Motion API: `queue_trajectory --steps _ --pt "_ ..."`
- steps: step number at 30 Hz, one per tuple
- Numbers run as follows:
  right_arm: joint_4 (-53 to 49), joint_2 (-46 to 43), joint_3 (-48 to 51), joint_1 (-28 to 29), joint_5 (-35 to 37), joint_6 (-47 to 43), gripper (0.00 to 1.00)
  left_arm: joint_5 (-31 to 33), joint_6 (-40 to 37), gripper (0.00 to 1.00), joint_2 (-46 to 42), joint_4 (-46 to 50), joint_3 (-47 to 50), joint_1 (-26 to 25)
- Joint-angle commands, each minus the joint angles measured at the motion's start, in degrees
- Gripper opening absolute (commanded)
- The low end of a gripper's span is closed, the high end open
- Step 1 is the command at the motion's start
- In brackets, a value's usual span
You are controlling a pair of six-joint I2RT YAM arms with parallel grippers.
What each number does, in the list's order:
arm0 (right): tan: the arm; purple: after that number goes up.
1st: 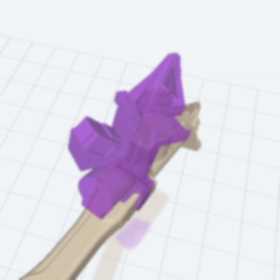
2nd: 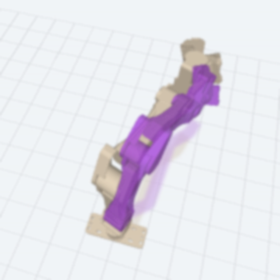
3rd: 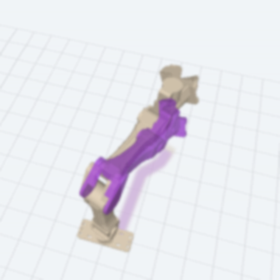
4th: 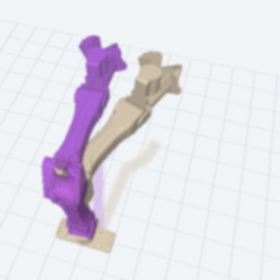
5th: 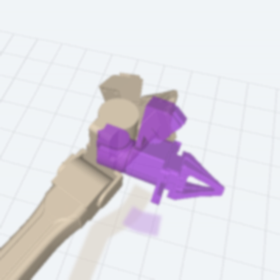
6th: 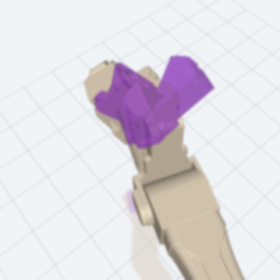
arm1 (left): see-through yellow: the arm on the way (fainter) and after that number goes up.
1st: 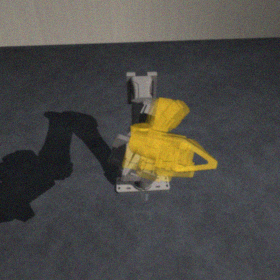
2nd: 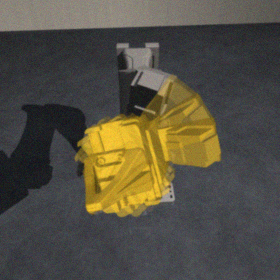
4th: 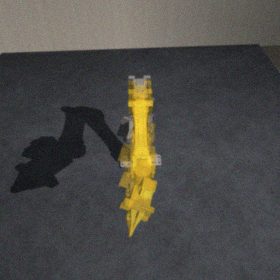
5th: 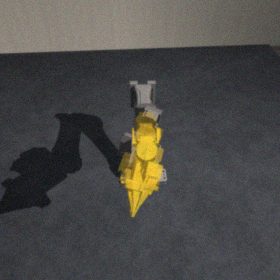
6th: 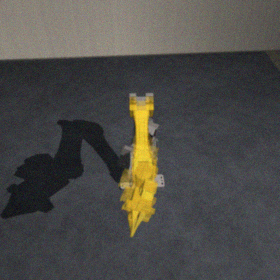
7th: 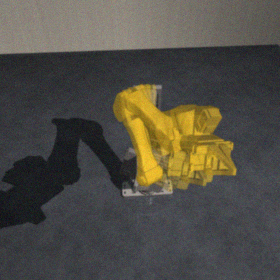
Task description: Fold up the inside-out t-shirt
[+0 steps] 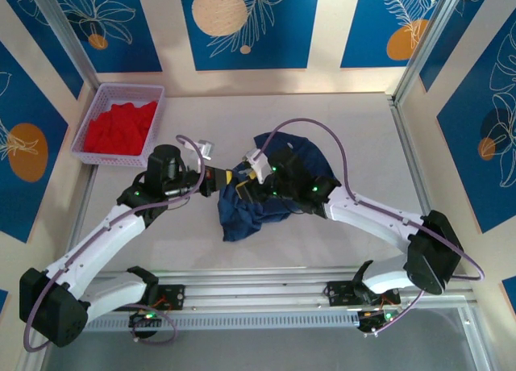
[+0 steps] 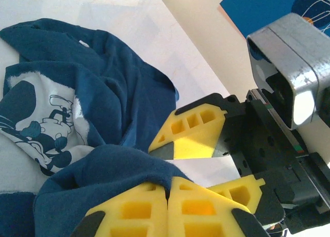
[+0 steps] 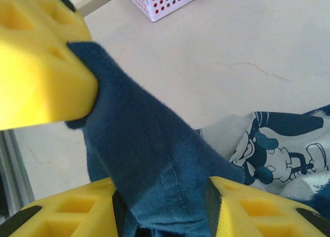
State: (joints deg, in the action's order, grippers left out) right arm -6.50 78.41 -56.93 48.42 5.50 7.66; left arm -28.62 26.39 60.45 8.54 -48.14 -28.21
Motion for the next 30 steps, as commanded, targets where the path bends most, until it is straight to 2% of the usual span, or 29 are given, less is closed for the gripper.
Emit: queue_trajectory --steps 1,8,11,20,25,30 --pt "1.56 1.34 -2.5 0.3 2.8 0.29 0.45 -1.99 -1.44 0.0 -0.69 -1.41 -0.29 0.08" --pt "1.16 3.07 -2.12 2.32 10.75 -1.47 0.46 -1.61 -0.93 0.0 -1.21 -0.99 -0.7 0.03" --pt "2.18 2.8 -1.21 4.41 13.5 -3.19 0.53 -1.28 -0.93 0.0 -1.07 -0.63 -1.1 0.05" --pt "4.41 3.96 -0.96 5.89 15.92 -4.18 0.55 -1.17 -0.82 0.0 -0.85 -0.44 -1.18 0.03" --pt "1.88 5.19 -2.09 5.56 22.64 -3.55 0.47 -0.38 -0.99 0.0 -1.29 0.32 -1.32 0.06" --pt "0.09 3.73 -0.77 5.08 25.0 -3.49 0.41 0.76 -1.09 0.0 -1.73 0.97 -1.43 0.03"
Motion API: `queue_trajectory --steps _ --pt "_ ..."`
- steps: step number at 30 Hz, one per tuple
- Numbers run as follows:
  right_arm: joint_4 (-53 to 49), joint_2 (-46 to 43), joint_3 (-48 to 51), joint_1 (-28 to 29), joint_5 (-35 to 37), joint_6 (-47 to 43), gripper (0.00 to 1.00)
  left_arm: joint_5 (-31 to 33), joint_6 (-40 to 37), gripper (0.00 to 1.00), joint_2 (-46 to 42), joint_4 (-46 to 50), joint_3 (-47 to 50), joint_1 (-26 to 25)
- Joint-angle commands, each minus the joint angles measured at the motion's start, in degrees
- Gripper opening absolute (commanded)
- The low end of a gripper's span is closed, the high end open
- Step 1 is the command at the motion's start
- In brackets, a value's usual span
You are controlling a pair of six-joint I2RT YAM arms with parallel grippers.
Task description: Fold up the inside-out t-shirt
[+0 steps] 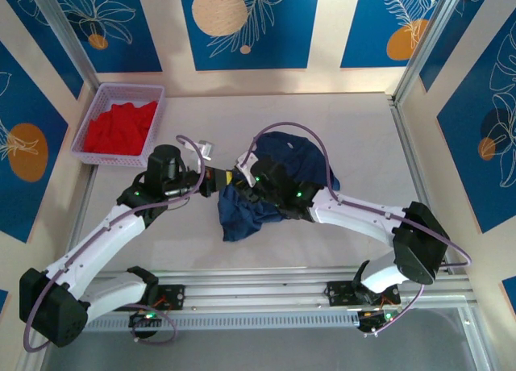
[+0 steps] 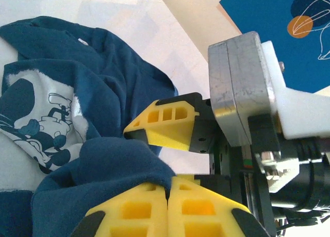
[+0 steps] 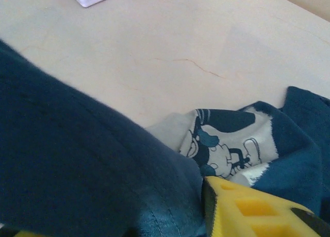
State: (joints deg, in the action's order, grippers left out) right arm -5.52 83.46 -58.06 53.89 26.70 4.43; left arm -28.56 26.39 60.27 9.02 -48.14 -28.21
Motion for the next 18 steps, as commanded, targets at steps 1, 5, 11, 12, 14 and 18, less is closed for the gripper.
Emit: queue_trajectory --steps 1,5,11,12,14,18 --pt "-0.9 -1.9 0.89 -0.53 3.67 -0.19 0.41 1.01 -1.17 0.0 -1.56 0.77 -1.43 0.08" --pt "-0.51 -3.63 1.75 -1.04 2.13 -0.61 0.36 1.17 -1.29 0.0 -1.21 1.05 -1.43 0.06" --pt "0.35 -4.41 1.73 -2.18 -1.91 -1.4 0.2 1.37 -1.25 0.0 -1.03 1.27 -1.51 0.06" --pt "0.33 -4.69 1.76 -2.38 -2.69 -1.55 0.16 1.52 -1.35 0.0 -1.03 1.4 -1.47 0.08" --pt "0.01 -5.2 1.81 -2.97 -4.17 -1.4 0.04 1.97 -1.43 0.0 -1.03 1.76 -1.43 0.08" --pt "-1.87 -7.16 1.66 -5.13 -10.53 -0.55 0.0 4.62 -1.75 0.0 -0.88 2.98 -1.68 0.08"
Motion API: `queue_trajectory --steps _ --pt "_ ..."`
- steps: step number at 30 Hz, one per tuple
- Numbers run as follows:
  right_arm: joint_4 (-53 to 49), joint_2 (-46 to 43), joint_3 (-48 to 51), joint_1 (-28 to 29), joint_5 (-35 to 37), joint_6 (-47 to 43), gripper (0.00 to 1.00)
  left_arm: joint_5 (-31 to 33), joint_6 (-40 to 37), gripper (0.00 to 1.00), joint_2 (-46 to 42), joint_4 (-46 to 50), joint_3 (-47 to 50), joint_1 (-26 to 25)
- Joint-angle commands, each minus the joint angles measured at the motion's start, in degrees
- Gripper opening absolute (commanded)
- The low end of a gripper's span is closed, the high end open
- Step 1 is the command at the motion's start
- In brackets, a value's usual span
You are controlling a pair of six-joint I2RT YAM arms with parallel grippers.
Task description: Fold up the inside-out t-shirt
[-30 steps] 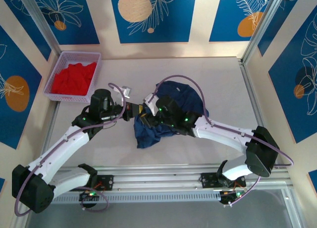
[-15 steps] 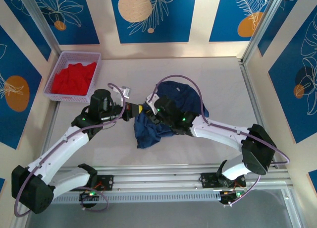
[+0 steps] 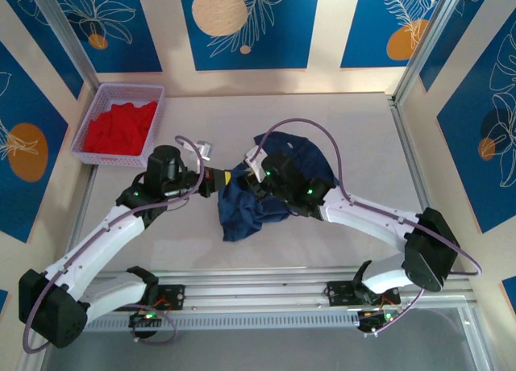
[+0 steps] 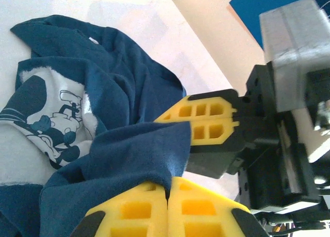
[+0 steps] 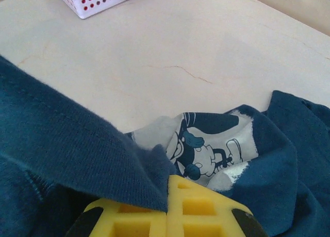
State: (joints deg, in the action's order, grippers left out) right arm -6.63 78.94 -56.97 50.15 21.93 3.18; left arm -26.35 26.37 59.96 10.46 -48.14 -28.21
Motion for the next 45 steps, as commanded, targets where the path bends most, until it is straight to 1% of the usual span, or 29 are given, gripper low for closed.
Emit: queue_trajectory --steps 1,5,7,8,10,13,14,16,18,20,22,23,29,31,33,37,42,45 --pt "-1.92 -3.26 0.25 -2.32 -9.2 1.54 0.0 4.5 -1.85 0.0 -0.4 2.51 -2.01 0.1" --pt "-5.8 -2.92 -2.39 -8.02 -27.69 9.33 0.0 14.29 -3.28 0.0 1.94 7.0 -3.69 0.08" --pt "-4.76 -1.33 -3.34 -9.27 -33.09 14.58 0.0 16.17 -3.94 0.01 3.69 7.36 -4.07 0.08" --pt "-3.7 -0.32 -3.77 -9.45 -34.42 17.27 0.0 16.5 -4.06 0.04 4.6 7.21 -4.15 0.06" --pt "-2.24 1.77 -4.83 -9.54 -34.77 22.67 0.0 17.22 -4.22 0.11 6.17 7.28 -4.33 0.03" --pt "0.3 4.72 -5.81 -9.94 -33.92 29.16 0.0 20.68 -4.05 0.23 6.94 8.88 -4.33 0.08" --pt "0.8 5.61 -6.19 -9.99 -33.5 30.58 0.0 21.68 -4.05 0.27 6.63 9.53 -4.05 0.08" --pt "1.08 7.02 -6.79 -10.09 -32.81 32.43 0.0 21.72 -3.93 0.36 4.69 9.7 -2.74 0.05" --pt "1.66 8.1 -7.1 -10.08 -32.76 33.47 0.0 19.56 -3.14 0.44 1.82 8.24 -0.38 0.08" --pt "2.38 8.67 -7.14 -10.16 -32.98 34.06 0.0 15.59 -1.41 0.51 -1.03 5.78 2.63 0.02" --pt "2.56 8.87 -7.1 -10.18 -32.66 34.26 0.0 12.25 0.81 0.57 -2.34 3.56 4.94 0.0" --pt "2.58 8.78 -7.03 -10.16 -32.44 34.18 0.0 10.92 2.23 0.58 -2.31 2.41 5.87 -0.01" --pt "3.16 8.83 -6.76 -10.25 -32.11 34.22 0.0 4.55 7.39 0.59 2.31 -6.37 8.42 -0.09" --pt "3.27 8.78 -6.67 -10.3 -32.06 34.17 0.0 3.43 8.47 0.58 4.13 -8.73 8.15 -0.09" --pt "3.35 8.52 -6.36 -10.31 -31.97 34.09 0.0 3.84 9.01 0.55 5.93 -9.68 7.54 -0.09" --pt "3.38 7.74 -5.65 -10.34 -31.66 33.75 0.0 6.83 9.17 0.49 8.74 -10.29 6.41 -0.09" --pt "3.27 6.61 -4.95 -10.51 -31.22 33.22 0.0 7.69 9.29 0.38 11.94 -11.3 5.41 0.03" --pt "2.61 5.93 -4.47 -10.64 -30.36 32.57 0.0 8.01 9.35 0.28 12.63 -12.11 5.25 0.16"
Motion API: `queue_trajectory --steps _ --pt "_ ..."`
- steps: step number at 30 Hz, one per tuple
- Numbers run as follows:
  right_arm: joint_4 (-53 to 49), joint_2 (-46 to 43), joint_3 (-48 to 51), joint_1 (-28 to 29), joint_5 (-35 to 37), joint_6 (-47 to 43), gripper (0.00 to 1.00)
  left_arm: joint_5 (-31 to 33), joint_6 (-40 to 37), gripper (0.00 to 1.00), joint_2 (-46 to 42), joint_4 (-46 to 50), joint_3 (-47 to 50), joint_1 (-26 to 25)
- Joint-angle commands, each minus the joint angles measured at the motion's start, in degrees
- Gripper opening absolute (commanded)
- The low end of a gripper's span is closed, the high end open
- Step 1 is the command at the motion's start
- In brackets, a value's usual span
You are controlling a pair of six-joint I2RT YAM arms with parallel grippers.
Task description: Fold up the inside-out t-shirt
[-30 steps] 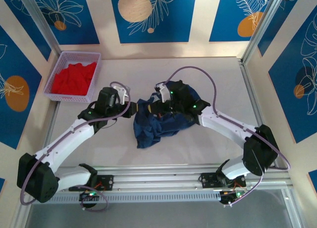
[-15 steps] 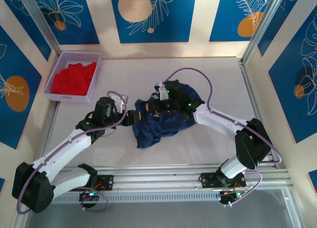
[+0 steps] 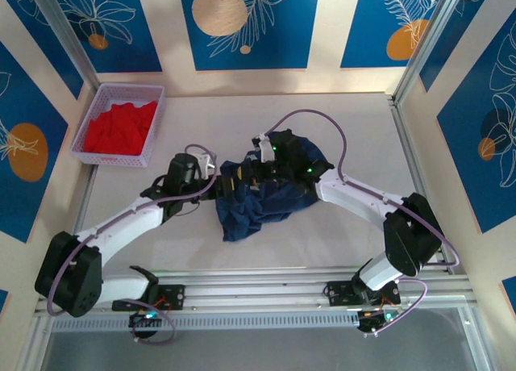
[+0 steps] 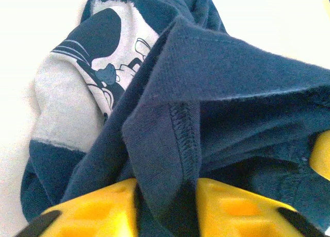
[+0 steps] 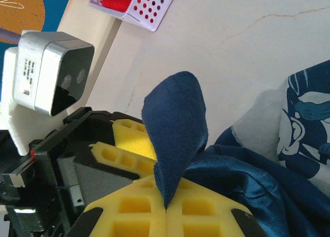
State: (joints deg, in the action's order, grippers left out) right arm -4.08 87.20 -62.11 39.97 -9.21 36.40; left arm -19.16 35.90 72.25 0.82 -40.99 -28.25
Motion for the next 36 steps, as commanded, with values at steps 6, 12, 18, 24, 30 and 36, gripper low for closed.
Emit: queue_trajectory --steps 6,12,18,24,30,36 --pt "-8.15 -5.88 0.54 -0.82 9.36 -7.73 0.0 3.52 -3.43 0.07 -2.38 0.44 -1.99 1.41" --pt "-18.06 -11.24 0.58 -0.65 23.74 -16.34 0.0 10.66 -11.71 0.0 -9.91 9.19 -2.37 2.41" --pt "-20.26 -13.37 0.16 -0.34 29.96 -19.33 0.0 8.64 -13.48 0.0 -14.73 12.57 -2.59 2.41" --pt "-19.57 -12.56 -1.96 -0.49 30.78 -21.7 0.01 6.59 -15.96 0.0 -15.32 14.91 -6.14 1.81" --pt "-17.59 -7.25 -7.89 -2.63 29.36 -23.9 0.02 15.57 -17.96 0.0 -12.52 16.96 -14.17 1.8" --pt "-14.29 -0.86 -15.47 -4.26 26.64 -24.72 0.01 23.83 -22.73 0.0 -5.37 21.36 -25.96 1.7"
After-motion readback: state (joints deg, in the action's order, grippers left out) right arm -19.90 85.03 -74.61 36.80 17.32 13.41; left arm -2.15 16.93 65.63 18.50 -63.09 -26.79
